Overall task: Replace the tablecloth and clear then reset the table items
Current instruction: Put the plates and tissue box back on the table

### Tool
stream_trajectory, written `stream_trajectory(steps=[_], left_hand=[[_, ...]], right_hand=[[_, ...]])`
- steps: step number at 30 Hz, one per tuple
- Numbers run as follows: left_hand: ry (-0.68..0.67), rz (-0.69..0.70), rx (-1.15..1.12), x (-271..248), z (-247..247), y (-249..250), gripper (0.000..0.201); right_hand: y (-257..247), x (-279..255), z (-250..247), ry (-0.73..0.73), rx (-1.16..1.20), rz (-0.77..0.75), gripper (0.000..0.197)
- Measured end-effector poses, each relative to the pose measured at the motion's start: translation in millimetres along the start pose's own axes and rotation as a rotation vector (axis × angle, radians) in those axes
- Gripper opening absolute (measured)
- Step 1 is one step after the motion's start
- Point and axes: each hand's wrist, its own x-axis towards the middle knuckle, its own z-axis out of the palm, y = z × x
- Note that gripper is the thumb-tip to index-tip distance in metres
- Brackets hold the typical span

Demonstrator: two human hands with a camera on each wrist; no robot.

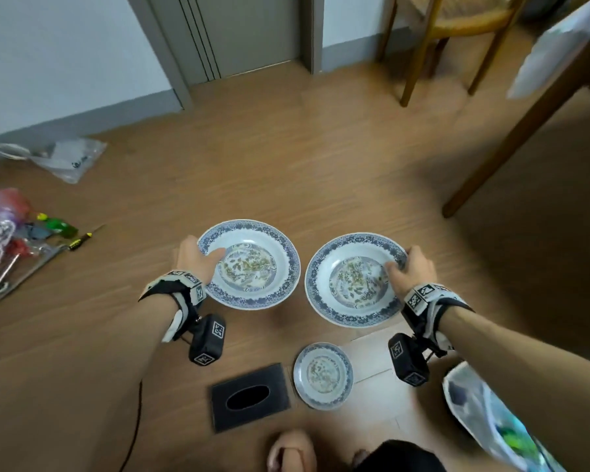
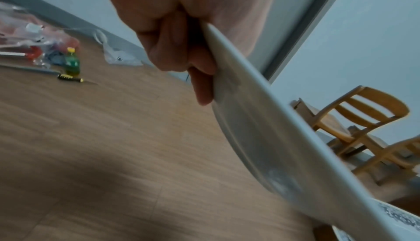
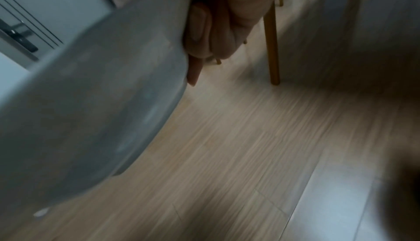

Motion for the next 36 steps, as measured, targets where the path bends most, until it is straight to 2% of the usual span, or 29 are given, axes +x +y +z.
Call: stream_trajectory(steps=[3,7,10,14,18,25,31,36], left_hand=[[-0.025,0.010,-0.012,-47.4,-79.5,79.8,0.046],[-0.029,0.072,-0.087,-111.4,-154.8,166.0,0.054],[-0.050,0.151,-0.096,-154.3,-186.2,219.8,0.049],[-0.063,0.256,-0.094,-184.0,-206.5,269.5,0.051],[-0.101,0.358,-0.083,-209.1,-208.1,298.1,0.051],[-0.240,0.521,-0.014,-273.6,-182.6,346.3,0.043],[-0.359,0.608,0.049,-353.0,-129.2,410.4,0.036],[-0.401,0.725,0.117,-425.1,-68.9,488.1,0.039]], right_hand=[[-46.9,-51.4,-103.1,0.047,-0.021,0.005,0.021],[-83.5,-109.2,-212.6,0.098,-0.020,0.000,0.029],[-92.2,-144.8,-269.8,0.156,0.015,-0.018,0.031],[-87.3,-178.8,-322.8,0.249,0.027,-0.002,0.030],[-62.2,-220.2,-358.7,0.381,0.045,0.072,0.030],[20.0,-310.9,-407.0,0.539,0.106,0.275,0.032],[111.1,-371.0,-466.6,0.634,0.159,0.410,0.029],[195.8,-387.5,-528.5,0.698,0.235,0.509,0.031]])
